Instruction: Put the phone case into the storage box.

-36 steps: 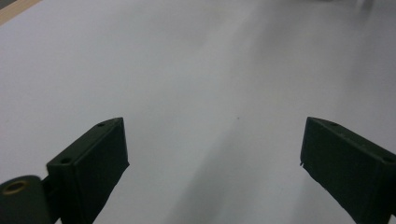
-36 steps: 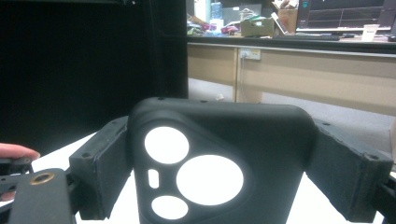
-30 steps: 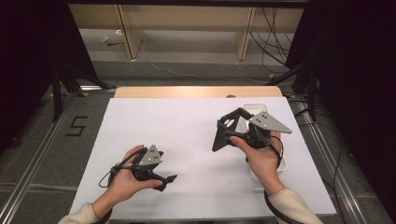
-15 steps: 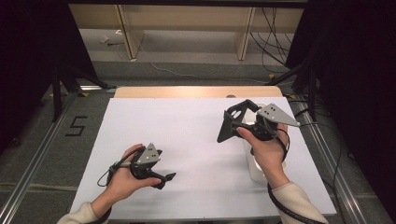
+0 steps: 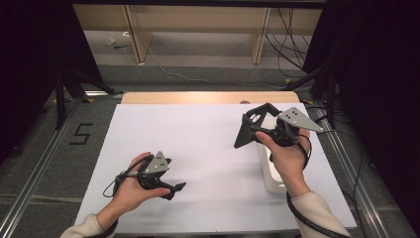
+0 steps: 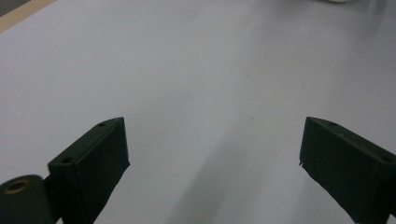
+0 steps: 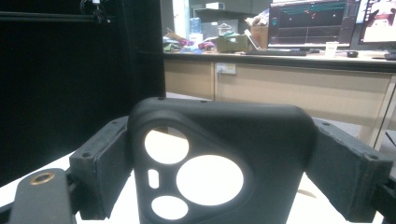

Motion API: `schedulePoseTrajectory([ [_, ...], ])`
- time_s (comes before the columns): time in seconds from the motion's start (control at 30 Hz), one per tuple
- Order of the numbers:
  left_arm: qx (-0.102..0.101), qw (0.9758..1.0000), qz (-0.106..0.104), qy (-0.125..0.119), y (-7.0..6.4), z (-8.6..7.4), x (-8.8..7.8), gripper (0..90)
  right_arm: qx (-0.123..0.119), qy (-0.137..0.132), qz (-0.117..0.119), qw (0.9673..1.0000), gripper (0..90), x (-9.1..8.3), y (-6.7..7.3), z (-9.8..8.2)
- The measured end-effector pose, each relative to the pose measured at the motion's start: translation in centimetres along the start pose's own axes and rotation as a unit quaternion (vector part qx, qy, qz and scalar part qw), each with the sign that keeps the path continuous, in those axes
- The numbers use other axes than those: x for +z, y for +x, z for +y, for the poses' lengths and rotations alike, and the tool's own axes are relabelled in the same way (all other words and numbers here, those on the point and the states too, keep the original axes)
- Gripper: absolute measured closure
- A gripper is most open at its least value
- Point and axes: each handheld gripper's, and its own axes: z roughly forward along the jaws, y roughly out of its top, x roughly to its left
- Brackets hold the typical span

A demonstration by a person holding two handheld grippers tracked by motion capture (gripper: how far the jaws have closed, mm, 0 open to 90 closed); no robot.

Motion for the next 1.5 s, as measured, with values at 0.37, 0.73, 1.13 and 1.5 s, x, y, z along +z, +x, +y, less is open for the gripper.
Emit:
schedulePoseTrajectory([
  [0.37, -0.001, 1.0, 0.0, -0.003, 0.0, 0.0, 0.0, 7.6, -0.002, -0.001, -0.01, 0.9999, 15.0, -0.1, -0.7, 0.3],
  [0.73, -0.003, 1.0, 0.001, -0.004, -0.1, 0.1, 0.0, 7.6, -0.004, -0.005, -0.019, 0.9998, 15.0, -0.1, -1.1, 0.5],
  [1.13, -0.002, 1.0, 0.002, -0.005, 0.0, 0.1, 0.0, 7.5, -0.007, -0.006, -0.035, 0.9993, 15.0, -0.2, -1.9, 0.7],
  [1.5, -0.002, 1.0, 0.004, -0.004, 0.0, 0.1, -0.1, 7.5, -0.004, -0.008, -0.049, 0.9988, 15.0, -0.5, -2.6, 0.9],
])
